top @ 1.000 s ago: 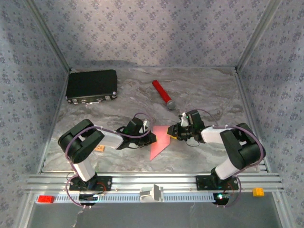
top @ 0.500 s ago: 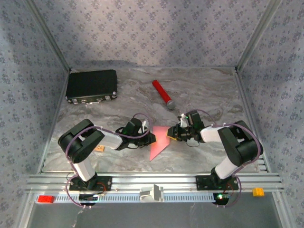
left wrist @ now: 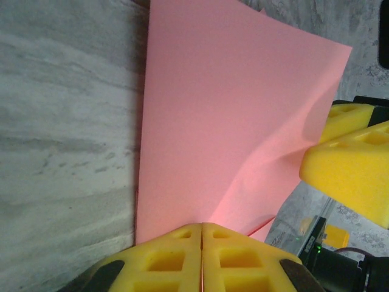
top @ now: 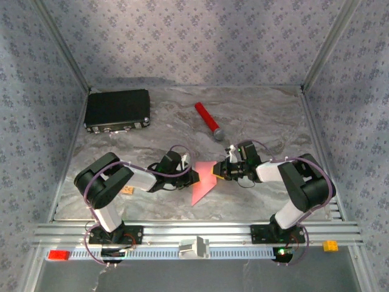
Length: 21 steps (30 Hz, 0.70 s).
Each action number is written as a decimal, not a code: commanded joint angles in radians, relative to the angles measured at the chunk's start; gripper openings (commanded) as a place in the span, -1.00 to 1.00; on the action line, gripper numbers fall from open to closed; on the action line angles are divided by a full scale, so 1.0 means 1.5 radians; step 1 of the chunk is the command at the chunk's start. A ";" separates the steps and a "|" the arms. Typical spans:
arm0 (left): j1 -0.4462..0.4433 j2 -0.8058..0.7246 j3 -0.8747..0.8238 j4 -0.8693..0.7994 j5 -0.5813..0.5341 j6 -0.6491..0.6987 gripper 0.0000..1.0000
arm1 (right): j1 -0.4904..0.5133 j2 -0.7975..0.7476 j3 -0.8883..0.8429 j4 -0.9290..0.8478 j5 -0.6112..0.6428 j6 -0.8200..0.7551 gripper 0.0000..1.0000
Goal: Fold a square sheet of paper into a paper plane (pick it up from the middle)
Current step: Perform the fifth fold on the wing at the bottom-center of the table.
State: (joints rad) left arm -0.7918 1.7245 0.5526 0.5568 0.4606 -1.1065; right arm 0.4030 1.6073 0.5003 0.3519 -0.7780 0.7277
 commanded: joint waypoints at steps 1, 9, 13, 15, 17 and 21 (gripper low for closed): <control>0.003 0.009 -0.011 0.018 0.011 -0.004 -0.83 | -0.005 0.013 0.004 0.009 -0.018 -0.017 -0.54; 0.003 -0.014 -0.011 0.026 0.016 0.001 -0.73 | -0.008 0.018 0.004 0.002 -0.006 -0.016 -0.72; 0.000 -0.044 -0.002 -0.002 0.006 0.017 -0.60 | -0.012 0.001 -0.012 0.015 0.006 0.006 -0.82; -0.004 -0.065 0.004 -0.031 -0.005 0.033 -0.49 | -0.014 -0.007 -0.021 0.022 0.012 0.024 -0.85; -0.016 -0.096 0.019 -0.086 -0.029 0.062 -0.35 | -0.017 -0.018 -0.032 0.035 0.018 0.052 -0.88; -0.052 -0.149 0.065 -0.243 -0.099 0.152 -0.21 | -0.018 -0.062 -0.057 0.049 0.035 0.111 -0.88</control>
State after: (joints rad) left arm -0.8391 1.5593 0.5892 0.3653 0.3893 -0.9951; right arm 0.3820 1.5688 0.4377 0.3965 -0.7494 0.8143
